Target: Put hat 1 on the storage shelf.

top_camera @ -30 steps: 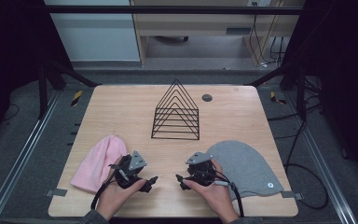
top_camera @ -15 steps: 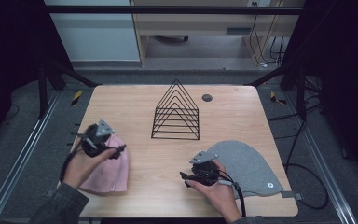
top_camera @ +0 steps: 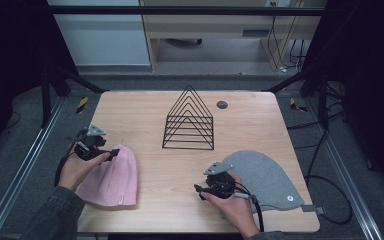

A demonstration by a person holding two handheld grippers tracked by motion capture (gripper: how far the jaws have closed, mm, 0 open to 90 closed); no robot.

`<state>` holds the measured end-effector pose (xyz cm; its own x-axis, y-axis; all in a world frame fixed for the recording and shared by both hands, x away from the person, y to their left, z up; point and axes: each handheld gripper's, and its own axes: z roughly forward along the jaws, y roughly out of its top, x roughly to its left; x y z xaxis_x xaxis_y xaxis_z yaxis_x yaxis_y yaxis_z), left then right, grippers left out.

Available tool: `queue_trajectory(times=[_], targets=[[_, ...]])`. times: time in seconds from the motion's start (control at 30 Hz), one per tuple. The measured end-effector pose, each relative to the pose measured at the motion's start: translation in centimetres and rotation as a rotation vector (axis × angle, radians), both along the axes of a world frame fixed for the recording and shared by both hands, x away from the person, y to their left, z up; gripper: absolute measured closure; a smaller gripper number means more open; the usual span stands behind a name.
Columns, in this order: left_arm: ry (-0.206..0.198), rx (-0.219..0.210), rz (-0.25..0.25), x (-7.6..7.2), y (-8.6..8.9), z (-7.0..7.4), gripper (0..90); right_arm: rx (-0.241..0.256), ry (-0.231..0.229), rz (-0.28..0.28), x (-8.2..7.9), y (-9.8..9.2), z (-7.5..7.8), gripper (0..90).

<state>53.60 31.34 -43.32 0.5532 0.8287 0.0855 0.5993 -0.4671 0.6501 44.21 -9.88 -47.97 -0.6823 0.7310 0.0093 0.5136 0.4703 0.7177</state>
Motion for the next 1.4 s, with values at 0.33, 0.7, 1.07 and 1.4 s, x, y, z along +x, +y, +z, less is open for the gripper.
queue_trajectory(times=[0.33,0.7,1.07,1.4], targets=[[0.084,0.011,0.007,1.3,0.1,-2.8,24.7,0.008,0.013,0.016,0.0,0.2,-0.1,34.1],[0.141,-0.034,-0.042,0.9,0.1,-3.3,69.6,0.02,0.0,0.015,0.1,0.4,-0.1,33.5],[-0.066,-0.062,-0.061,-3.2,-1.5,1.5,78.6,0.077,-0.037,-0.02,0.1,-0.5,0.8,31.2],[-0.222,-0.013,-0.165,-6.3,-5.4,5.9,79.0,0.093,-0.106,0.001,-0.5,0.5,2.8,30.1]])
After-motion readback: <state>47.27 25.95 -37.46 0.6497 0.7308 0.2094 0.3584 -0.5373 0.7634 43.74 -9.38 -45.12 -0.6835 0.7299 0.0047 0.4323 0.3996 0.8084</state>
